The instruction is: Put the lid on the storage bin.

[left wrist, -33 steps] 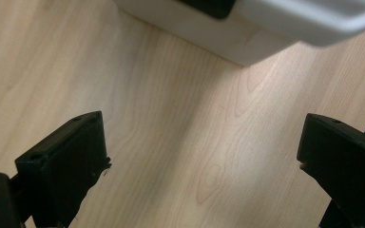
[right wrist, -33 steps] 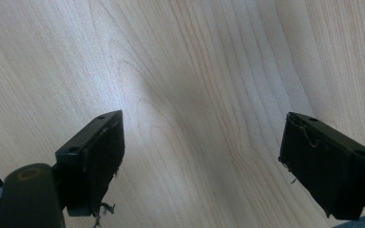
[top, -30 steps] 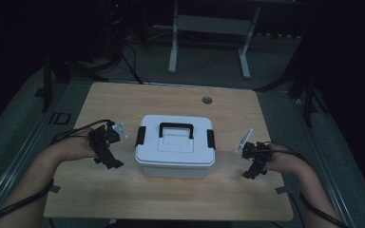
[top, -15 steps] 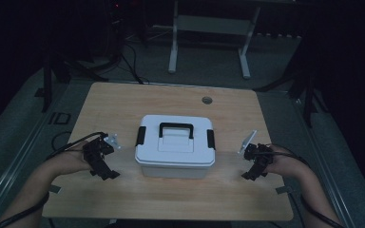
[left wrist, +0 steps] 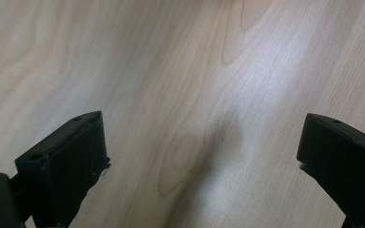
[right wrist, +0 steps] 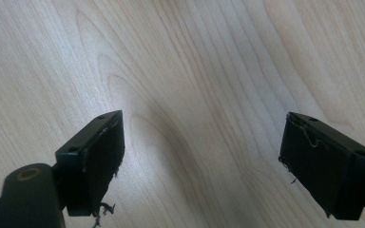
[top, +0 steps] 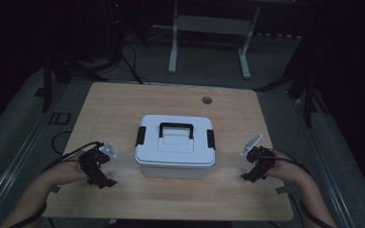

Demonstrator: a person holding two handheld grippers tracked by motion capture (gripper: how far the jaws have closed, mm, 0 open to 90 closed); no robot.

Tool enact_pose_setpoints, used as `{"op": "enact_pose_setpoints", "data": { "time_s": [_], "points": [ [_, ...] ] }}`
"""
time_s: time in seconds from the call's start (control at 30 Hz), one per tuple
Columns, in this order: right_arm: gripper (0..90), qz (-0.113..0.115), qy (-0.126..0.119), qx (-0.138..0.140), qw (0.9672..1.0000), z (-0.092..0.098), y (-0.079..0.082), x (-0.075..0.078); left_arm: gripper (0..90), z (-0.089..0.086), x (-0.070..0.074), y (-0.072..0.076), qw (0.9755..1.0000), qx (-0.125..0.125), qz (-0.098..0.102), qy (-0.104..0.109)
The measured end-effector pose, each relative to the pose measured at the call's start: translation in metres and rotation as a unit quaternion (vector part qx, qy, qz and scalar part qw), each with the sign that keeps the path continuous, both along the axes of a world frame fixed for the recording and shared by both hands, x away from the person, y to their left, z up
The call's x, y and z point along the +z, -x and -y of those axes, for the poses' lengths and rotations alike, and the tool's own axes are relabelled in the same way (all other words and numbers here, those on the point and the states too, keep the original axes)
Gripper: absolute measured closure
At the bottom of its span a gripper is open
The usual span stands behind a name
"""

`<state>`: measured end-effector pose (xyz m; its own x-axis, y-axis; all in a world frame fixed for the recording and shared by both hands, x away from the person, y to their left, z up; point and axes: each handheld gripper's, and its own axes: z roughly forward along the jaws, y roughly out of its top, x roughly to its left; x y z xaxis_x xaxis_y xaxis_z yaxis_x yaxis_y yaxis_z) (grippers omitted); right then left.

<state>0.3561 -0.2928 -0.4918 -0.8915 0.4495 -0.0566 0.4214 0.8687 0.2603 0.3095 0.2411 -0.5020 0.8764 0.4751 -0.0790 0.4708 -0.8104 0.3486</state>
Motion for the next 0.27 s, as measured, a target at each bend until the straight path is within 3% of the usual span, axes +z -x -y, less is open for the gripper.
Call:
{"op": "enact_pose_setpoints", "data": {
  "time_s": [0.17, 0.27],
  "points": [
    [14.7, 0.003, -0.009, -0.007, 0.9999, 0.0058, 0.0028, -0.0020, 2.4, -0.0037, -0.0042, 0.0059, 0.9999, 0.005, -0.002, 0.014],
    [14.6, 0.005, -0.014, -0.009, 0.9999, 0.0087, 0.0051, -0.0019, 2.4, -0.0030, -0.0033, 0.0111, 0.9997, 0.004, 0.014, 0.020]
  ]
}}
